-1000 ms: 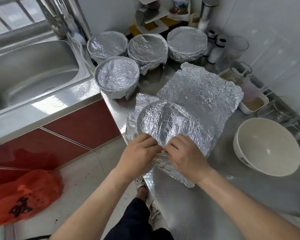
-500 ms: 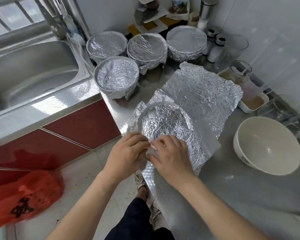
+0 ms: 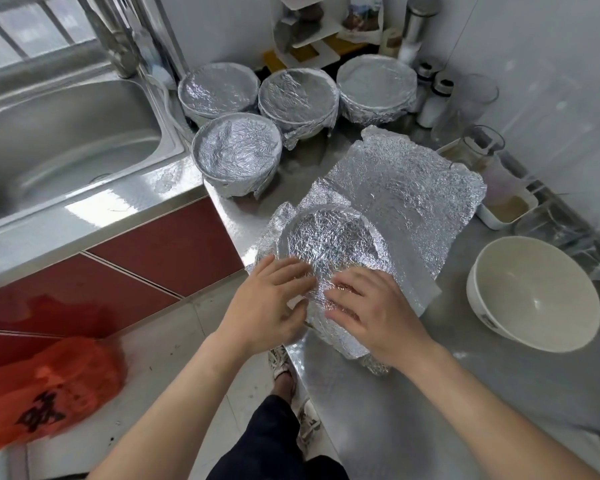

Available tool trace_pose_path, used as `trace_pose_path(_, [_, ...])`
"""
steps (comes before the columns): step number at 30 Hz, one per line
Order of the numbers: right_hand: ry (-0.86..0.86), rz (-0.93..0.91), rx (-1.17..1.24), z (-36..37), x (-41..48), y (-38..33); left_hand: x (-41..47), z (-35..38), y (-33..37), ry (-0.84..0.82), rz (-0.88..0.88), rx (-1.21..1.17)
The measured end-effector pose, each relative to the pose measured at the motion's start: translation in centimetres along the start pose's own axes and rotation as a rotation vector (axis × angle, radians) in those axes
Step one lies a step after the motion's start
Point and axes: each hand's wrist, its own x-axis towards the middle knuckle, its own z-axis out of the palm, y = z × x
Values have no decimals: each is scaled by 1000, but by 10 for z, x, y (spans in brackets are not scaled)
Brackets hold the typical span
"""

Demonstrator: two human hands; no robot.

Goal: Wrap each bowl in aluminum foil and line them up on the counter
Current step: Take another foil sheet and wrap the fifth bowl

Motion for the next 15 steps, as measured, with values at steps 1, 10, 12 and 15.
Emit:
trace_pose_path(1, [22, -26, -10, -1, -2, 0, 0, 2, 1, 37, 42, -5])
trace_pose_path(10, [112, -90, -139, 11, -3, -5, 2, 16, 10, 193, 229, 47])
trace_pose_path(12, [109, -78, -154, 13, -2, -6, 2, 18, 12, 211, 262, 65])
trace_pose_path(15, [100, -63, -182, 15, 0, -8, 2, 22, 11, 238, 255, 81])
